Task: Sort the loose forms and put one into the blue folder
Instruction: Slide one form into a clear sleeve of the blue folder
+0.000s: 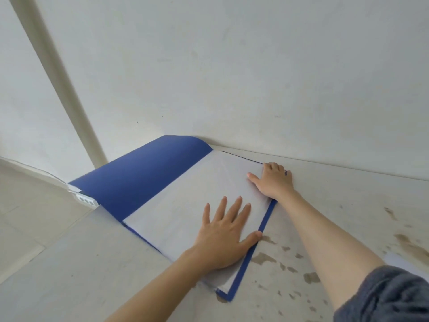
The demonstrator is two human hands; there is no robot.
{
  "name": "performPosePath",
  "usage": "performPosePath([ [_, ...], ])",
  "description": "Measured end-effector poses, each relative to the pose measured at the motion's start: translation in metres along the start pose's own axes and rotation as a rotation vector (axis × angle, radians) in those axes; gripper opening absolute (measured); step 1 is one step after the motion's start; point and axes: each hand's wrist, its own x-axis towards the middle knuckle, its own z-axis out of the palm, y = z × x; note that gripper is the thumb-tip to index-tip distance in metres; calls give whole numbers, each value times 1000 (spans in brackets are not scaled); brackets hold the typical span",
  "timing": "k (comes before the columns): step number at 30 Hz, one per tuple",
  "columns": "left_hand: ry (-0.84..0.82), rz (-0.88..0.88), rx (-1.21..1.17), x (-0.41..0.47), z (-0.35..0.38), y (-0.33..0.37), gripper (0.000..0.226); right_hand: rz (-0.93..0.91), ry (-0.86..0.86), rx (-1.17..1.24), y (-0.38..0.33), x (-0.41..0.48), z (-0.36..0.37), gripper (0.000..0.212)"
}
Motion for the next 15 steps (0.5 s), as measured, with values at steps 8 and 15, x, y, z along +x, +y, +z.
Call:
performPosePath([
  [8,-6,69,12,-20,4,-3,74,35,-37,-52,13,-40,-12,87],
  [15,598,-186,-503,-43,-11,-33,46,29,-16,-67,22,-86,-14,87],
])
